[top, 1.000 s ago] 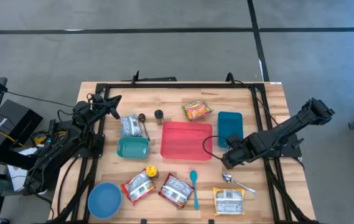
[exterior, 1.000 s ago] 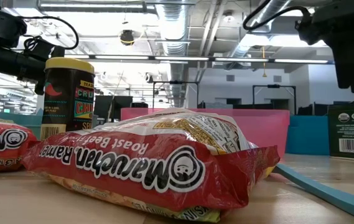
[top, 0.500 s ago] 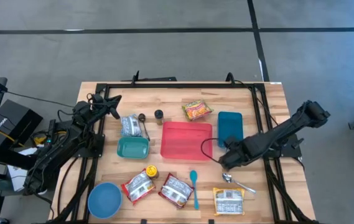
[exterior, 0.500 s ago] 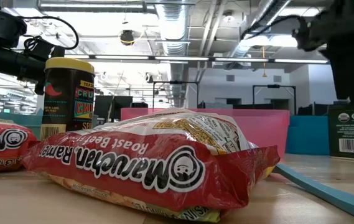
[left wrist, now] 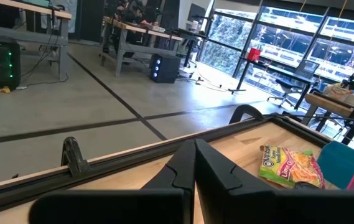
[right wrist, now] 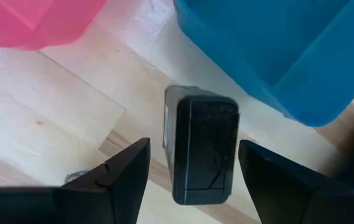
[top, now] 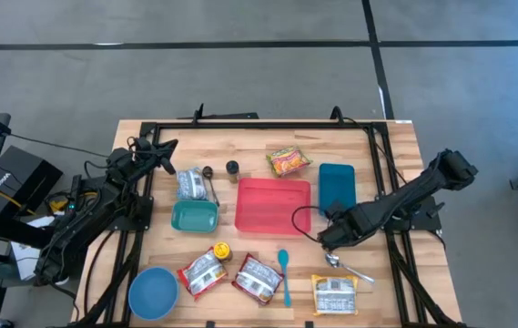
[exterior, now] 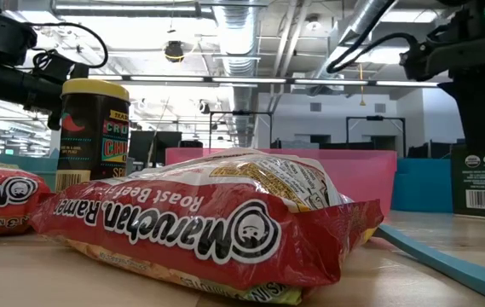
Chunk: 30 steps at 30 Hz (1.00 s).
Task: Pick & Place Food Item
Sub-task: Put the black seasoning can into the blue bin
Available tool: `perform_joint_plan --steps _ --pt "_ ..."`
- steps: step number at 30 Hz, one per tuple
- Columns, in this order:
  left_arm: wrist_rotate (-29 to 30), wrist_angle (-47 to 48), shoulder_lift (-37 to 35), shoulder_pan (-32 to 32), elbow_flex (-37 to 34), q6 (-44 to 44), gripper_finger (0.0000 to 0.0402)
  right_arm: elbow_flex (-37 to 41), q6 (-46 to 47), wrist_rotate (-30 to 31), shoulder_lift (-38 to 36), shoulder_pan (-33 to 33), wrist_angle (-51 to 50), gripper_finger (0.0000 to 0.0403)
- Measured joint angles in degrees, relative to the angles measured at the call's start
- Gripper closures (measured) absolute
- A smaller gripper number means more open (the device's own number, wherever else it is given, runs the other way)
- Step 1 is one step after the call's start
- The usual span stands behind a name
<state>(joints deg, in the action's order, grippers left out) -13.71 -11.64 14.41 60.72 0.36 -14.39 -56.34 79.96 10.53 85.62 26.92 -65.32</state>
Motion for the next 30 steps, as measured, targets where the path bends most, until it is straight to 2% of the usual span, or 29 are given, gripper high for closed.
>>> perform_joint_plan --steps 7,13,17,30 --pt "0.0 0.0 0.0 0.0 0.0 0.0 0.0402 0.0 0.0 0.0 0.0 0.1 1.7 0.0163" --pt "0.0 0.0 0.0 0.0 0.0 0.0 0.0402 4.5 -0.2 -0.8 0.0 0.0 9.1 0.0163" --pt "0.0 0.0 0.0 0.0 0.0 0.0 0.0402 5.0 0.6 -0.4 -0.1 0.3 9.0 0.0165" --pt "0.0 0.0 0.0 0.0 0.0 0.0 0.0402 5.0 0.7 -0.6 -0.1 0.3 9.5 0.0212"
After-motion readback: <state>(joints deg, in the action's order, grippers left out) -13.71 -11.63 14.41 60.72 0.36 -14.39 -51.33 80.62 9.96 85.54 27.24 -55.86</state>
